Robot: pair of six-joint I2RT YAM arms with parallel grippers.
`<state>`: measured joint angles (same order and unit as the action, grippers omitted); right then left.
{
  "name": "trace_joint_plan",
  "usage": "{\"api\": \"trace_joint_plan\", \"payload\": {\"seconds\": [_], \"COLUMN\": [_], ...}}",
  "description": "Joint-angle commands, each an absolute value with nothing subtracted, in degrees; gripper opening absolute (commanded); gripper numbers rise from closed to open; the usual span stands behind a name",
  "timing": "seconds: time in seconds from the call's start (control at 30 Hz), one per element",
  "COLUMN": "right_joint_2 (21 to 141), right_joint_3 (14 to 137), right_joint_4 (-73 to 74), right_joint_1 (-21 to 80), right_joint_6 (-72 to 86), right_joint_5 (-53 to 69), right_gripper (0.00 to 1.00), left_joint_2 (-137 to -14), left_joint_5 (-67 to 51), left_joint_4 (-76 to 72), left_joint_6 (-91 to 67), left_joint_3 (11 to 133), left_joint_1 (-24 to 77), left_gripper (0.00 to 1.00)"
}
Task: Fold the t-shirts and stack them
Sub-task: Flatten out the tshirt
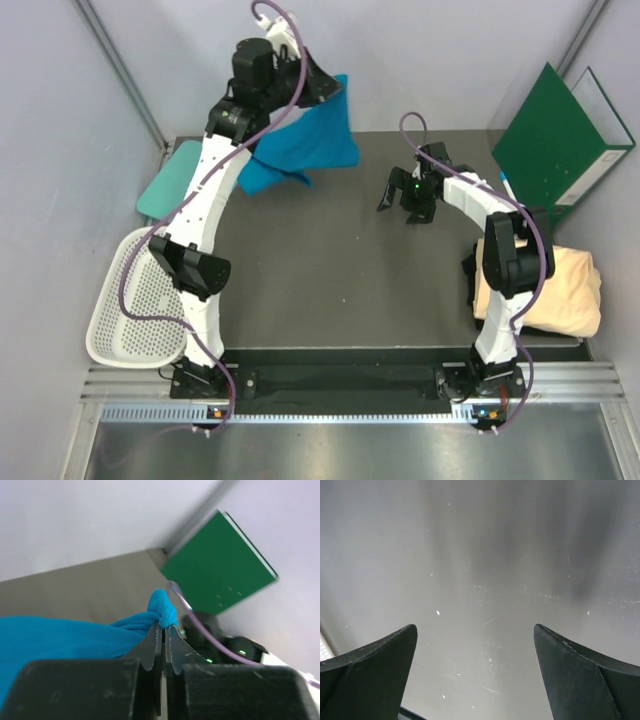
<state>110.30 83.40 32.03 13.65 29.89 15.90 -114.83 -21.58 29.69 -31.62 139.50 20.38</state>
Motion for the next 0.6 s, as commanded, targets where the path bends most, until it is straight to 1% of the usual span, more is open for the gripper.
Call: {"api": "trace_joint_plan", "payload": {"seconds": [0.0,0.17,0.27,0.3,0.37,0.4,0.47,0.5,0.57], "right_joint_2": [109.4,108.7,108.5,108.5,108.5,108.5,108.5,108.5,108.5], "right_joint_3": [81.2,78.9,78.5,78.4,78.4,78.3,78.2,77.8,77.4], "right_joint_4": [28.9,27.7,27.5,27.6,27.5,27.4,27.2,27.0,26.5], "right_joint_1": [13.8,13.8,13.8,13.8,13.8,13.8,13.8,13.8,13.8], "right_joint_6": [30.1,30.8,30.8,30.8,30.7,30.8,30.7,30.8,30.8], "right_joint_5": [15.3,15.2,15.2,15.2,15.2,15.1,15.3,15.4,15.7], "right_gripper": [1.00,0.99,1.00,1.00,1.00,1.00,1.00,1.00,1.00], "left_joint_2": [-110.4,-107.4,-104.9,-103.9,-100.4,-99.1,-94.8,-93.2,-88.3], "left_joint_5": [-20.5,-15.2,-13.2,-13.0,-11.9,-11.4,-9.8,-9.9,-7.9], "left_joint_4": [23.7,25.7,26.5,26.1,26.1,25.9,26.0,26.0,26.8], "left_joint_6": [-33.5,-32.3,-31.9,-32.1,-32.3,-32.4,-33.0,-34.0,-34.8], "left_joint_3": [143.0,144.1,139.4,134.3,128.8,122.9,116.5,109.9,103.3], "left_joint_1": [23.3,22.9,21.5,21.2,19.5,18.7,15.7,14.3,10.3], "left_gripper": [0.00,0.00,0.00,0.00,0.00,0.00,0.00,0.00,0.00]}}
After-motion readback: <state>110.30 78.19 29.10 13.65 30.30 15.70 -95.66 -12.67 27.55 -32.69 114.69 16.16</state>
